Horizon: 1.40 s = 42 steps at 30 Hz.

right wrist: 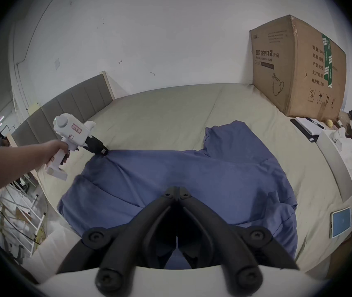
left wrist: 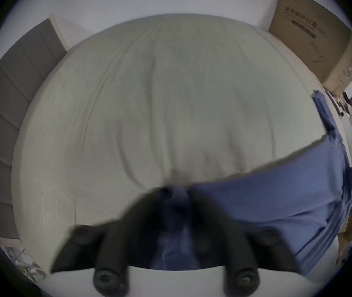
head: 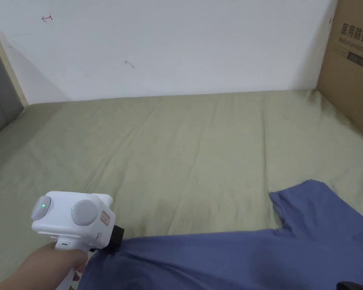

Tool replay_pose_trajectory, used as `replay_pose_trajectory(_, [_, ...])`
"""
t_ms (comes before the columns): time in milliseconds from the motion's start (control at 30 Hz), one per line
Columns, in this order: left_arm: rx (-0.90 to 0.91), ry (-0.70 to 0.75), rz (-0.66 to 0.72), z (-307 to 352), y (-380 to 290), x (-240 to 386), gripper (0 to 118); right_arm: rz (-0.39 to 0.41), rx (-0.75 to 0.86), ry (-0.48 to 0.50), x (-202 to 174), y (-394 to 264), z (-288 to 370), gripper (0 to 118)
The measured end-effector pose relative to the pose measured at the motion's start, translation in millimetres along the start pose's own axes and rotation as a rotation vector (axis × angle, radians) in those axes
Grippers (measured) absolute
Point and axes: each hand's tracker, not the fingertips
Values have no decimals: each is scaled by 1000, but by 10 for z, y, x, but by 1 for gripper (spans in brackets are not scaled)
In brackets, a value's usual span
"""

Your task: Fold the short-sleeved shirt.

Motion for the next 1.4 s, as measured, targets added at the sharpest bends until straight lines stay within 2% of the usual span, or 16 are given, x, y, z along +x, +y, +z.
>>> replay_pose_trajectory(133, [26, -28, -19, 155, -70, -54, 2, -38, 82, 58, 222, 398, 32, 0])
replay_pose_trajectory(267, [238, -70, 12, 515, -169, -95, 2, -167, 174, 54, 782, 1069, -156, 0])
replay_pose_trajectory(333, [318, -85, -43, 712, -244, -58, 2, -117, 83, -18, 1101, 1395, -520, 2])
replay_pose_trajectory(367, [333, -86, -63, 771, -288, -40, 2, -98, 3, -43, 1247, 1510, -737, 14])
replay_pose_trajectory(467, [329, -92, -82, 894, -422, 21, 2, -125, -250, -77, 1659, 1653, -1452, 100])
replay_pose_trajectory(500, [332, -97, -85, 921, -467, 30, 2, -144, -328, -119, 1755, 1618, -1671, 114])
replay_pose_trajectory(633, [339, -75, -113, 987, -565, 134, 2, -271, -486, -161, 2074, 1387, -2275, 110])
replay_pose_trajectory(733, [337, -96, -93, 1014, -593, 138, 2, -245, -481, -278, 2185, 1217, -2495, 103])
replay_pose_trajectory(867, [321, -93, -70, 1005, -588, 132, 2, -235, -494, -277, 2235, 1138, -2562, 99])
replay_pose_trajectory(933, [318, -101, -62, 1006, -597, 124, 2, -221, -508, -288, 2188, 1173, -2535, 84])
replay_pose_trajectory(967, [316, -99, -63, 995, -585, 112, 2, -186, -531, -305, 2157, 1192, -2511, 67])
replay_pose_trajectory(1067, [308, -92, -47, 980, -587, 119, 2, -123, -544, -317, 2133, 1245, -2480, 49])
replay_pose_trajectory(1100, [304, -95, -35, 956, -573, 85, 2, -137, -551, -284, 2126, 1255, -2453, 14])
replay_pose_trajectory(1133, [299, -97, -18, 949, -574, 82, 2, -182, -566, -218, 2114, 1265, -2422, 0])
replay_pose_trajectory(1233, [235, -100, 16, 906, -527, 22, 2, -288, -537, -164, 2092, 1396, -2230, 0])
replay_pose_trajectory(1400, [277, -124, 108, 904, -299, -153, 2, -315, -314, -205, 2135, 1763, -1795, 0])
